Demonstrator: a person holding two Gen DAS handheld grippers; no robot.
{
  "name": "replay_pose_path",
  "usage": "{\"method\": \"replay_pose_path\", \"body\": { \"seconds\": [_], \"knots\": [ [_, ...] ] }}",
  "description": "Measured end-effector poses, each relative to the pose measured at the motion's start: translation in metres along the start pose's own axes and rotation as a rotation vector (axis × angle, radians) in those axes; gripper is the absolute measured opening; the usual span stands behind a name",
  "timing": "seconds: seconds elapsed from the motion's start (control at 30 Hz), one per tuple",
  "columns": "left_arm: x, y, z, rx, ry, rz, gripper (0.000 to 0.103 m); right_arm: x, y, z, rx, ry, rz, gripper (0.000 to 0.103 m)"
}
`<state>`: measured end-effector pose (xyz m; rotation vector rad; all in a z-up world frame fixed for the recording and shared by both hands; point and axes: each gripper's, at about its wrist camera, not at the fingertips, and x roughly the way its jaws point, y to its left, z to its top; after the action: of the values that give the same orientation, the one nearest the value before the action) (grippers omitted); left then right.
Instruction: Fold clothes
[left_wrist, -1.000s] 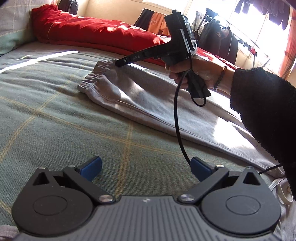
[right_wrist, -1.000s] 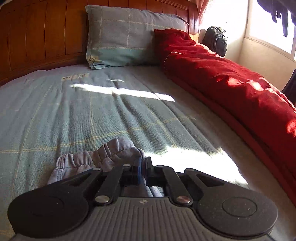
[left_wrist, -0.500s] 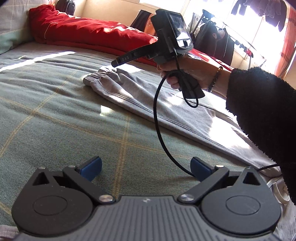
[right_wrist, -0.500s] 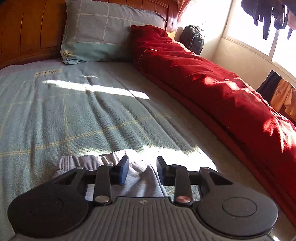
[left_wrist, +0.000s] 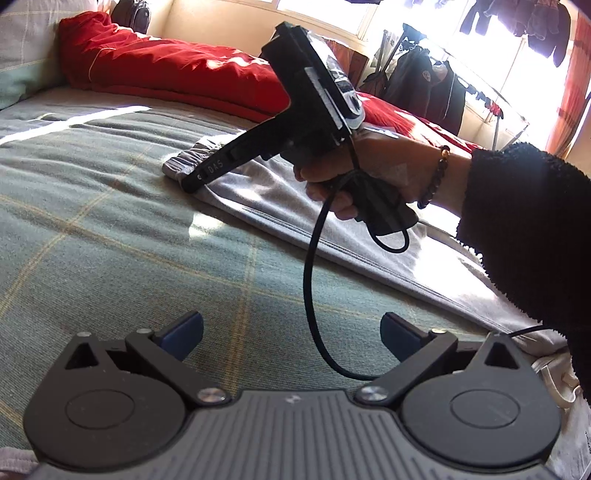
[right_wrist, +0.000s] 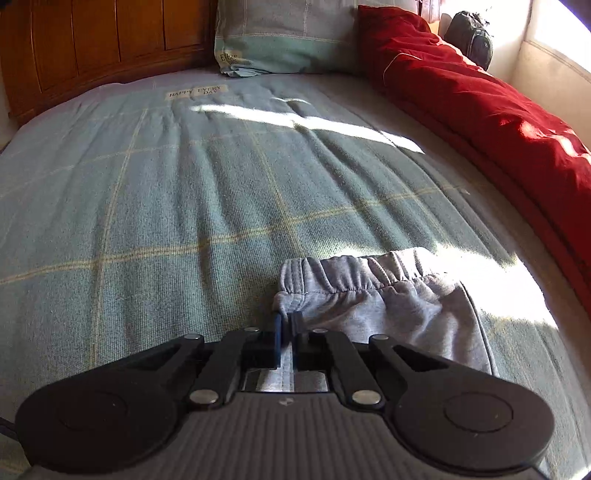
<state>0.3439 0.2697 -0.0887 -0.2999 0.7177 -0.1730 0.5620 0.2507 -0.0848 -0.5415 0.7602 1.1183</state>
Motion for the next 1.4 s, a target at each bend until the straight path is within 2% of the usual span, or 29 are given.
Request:
{"method": "replay_pose_path", "body": {
  "seconds": [0.03, 0.07, 0.1, 0.13, 0.2, 0.3, 0.4, 0.57, 0.67, 0.8, 0.93, 1.13, 1.27, 1.4],
  "knots": [
    [0.0, 0.0, 0.0, 0.0, 0.002, 0.001, 0.101, -0.003, -0.003, 0.0, 0.02, -0.018, 0.045, 0.007],
    [0.001, 0.0, 0.0, 0.001, 0.005, 0.003, 0.101, -0.008, -0.007, 0.0, 0.023, -0.022, 0.053, 0.01],
    [0.001, 0.0, 0.0, 0.0, 0.006, 0.004, 0.101, -0.013, -0.011, 0.0, 0.025, -0.025, 0.058, 0.022],
    [0.001, 0.001, -0.001, -0.001, 0.007, 0.004, 0.101, -0.019, -0.015, 0.0, 0.027, -0.027, 0.062, 0.026],
    [0.002, 0.001, -0.001, 0.0, 0.009, 0.004, 0.101, -0.043, -0.031, -0.003, 0.031, -0.045, 0.013, 0.029],
    [0.003, 0.0, -0.001, 0.005, 0.013, 0.005, 0.101, -0.085, -0.068, -0.017, 0.064, -0.042, -0.07, 0.041],
    [0.005, -0.002, -0.002, 0.013, 0.019, 0.014, 0.101, -0.124, -0.104, -0.045, 0.084, 0.013, -0.176, 0.053],
    [0.008, -0.003, -0.003, 0.021, 0.03, 0.029, 0.101, -0.154, -0.157, -0.116, 0.185, 0.133, -0.266, 0.054],
    [0.01, -0.004, -0.003, 0.03, 0.033, 0.037, 0.101, -0.159, -0.173, -0.158, 0.241, 0.181, -0.252, 0.054],
    [0.011, -0.005, -0.004, 0.04, 0.033, 0.044, 0.101, -0.178, -0.176, -0.197, 0.262, 0.195, -0.224, 0.054],
    [0.012, -0.006, -0.004, 0.05, 0.035, 0.051, 0.101, -0.215, -0.182, -0.223, 0.332, 0.15, -0.245, 0.054],
    [0.017, -0.01, -0.006, 0.073, 0.048, 0.073, 0.102, -0.254, -0.182, -0.266, 0.35, 0.197, -0.286, 0.054],
    [0.019, -0.016, -0.007, 0.107, 0.064, 0.106, 0.102, -0.25, -0.186, -0.288, 0.337, 0.274, -0.431, 0.054],
    [0.015, -0.028, -0.003, 0.138, 0.093, 0.13, 0.102, -0.265, -0.177, -0.29, 0.356, 0.201, -0.434, 0.055]
  ]
}}
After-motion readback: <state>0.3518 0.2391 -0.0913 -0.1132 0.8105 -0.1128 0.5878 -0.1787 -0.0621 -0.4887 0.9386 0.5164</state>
